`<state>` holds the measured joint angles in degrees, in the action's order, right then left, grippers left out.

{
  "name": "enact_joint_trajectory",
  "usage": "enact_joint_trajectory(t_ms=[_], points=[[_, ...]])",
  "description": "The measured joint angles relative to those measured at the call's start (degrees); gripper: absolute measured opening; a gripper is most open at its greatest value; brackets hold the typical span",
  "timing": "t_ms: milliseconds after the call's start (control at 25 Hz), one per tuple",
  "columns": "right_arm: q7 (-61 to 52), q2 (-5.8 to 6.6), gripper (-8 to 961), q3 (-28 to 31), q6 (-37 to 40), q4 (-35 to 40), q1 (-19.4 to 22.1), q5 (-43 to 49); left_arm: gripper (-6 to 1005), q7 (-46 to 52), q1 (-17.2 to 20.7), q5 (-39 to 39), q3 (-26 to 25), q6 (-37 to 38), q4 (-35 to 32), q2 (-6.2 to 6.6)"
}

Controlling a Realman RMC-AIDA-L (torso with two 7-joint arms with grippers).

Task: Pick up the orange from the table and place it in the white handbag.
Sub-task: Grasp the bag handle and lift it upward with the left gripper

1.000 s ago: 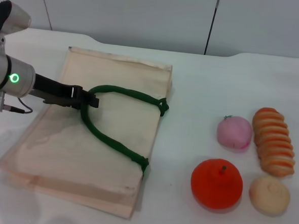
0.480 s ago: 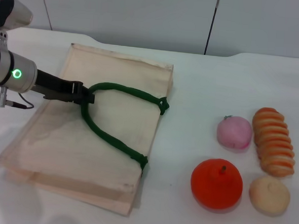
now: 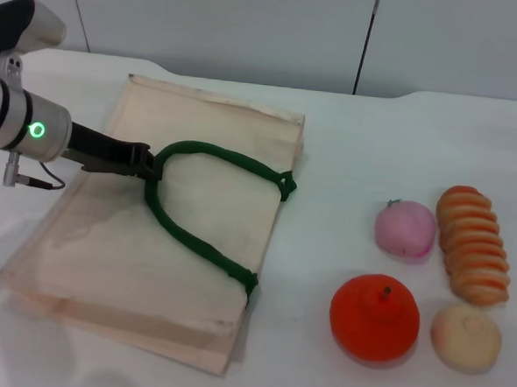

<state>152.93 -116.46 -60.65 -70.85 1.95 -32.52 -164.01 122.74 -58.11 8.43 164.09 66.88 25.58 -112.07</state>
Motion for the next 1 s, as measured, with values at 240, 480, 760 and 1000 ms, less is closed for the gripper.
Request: enact_joint_trajectory(t_ms=[240,480,760,1000], points=[[0.0,0.05,880,0.0,0.0,0.0,0.3,0.0,117,-0.6,0.0,-1.2,0.0,0.5,0.0,0.02],[0.0,0.09,880,0.0,0.0,0.0,0.6,0.0,113,-3.9,1.2,-9.2,0.0,10.1,4.6,0.13],[-3.6,0.35,879,-0.6,0.0,0.3,0.7,2.3,113,-7.4,4.0,-19.5,0.0,22.1,11.8,0.03],[-12.0,1.82,879,-0.7,-0.2,5.6,2.9,15.8,113,-10.2,6.3,-29.2,0.0,33.7,16.7,0.14]])
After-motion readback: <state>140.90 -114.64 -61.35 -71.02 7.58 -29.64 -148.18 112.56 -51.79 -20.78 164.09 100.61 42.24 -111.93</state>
